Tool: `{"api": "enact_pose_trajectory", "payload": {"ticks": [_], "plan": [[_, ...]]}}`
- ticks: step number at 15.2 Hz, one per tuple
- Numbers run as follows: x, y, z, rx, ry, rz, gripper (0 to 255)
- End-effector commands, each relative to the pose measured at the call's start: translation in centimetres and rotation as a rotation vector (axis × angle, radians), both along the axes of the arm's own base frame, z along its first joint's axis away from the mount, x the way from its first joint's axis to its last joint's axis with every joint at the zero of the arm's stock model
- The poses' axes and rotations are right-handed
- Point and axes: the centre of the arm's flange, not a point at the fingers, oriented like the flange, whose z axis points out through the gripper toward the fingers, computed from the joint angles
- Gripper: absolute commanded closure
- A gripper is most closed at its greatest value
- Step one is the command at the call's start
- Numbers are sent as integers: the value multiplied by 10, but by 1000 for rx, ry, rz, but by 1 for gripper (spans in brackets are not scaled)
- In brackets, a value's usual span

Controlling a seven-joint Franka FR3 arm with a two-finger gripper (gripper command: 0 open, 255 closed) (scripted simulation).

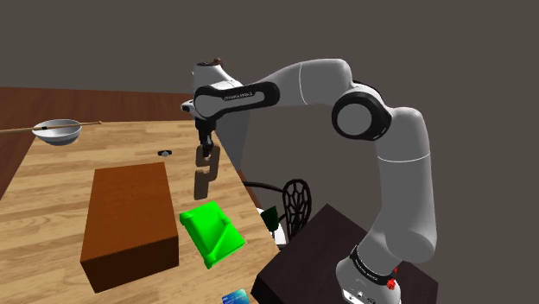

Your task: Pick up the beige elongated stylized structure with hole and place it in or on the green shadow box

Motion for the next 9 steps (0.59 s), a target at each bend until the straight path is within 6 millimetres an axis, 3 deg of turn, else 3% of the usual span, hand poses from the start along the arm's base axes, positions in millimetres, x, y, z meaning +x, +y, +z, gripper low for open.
{"api": "enact_pose_trajectory", "payload": {"ticks": [1, 9], "plan": [[0, 0, 12, 0, 0, 0, 255], [0, 0, 54, 0, 0, 0, 255]]}}
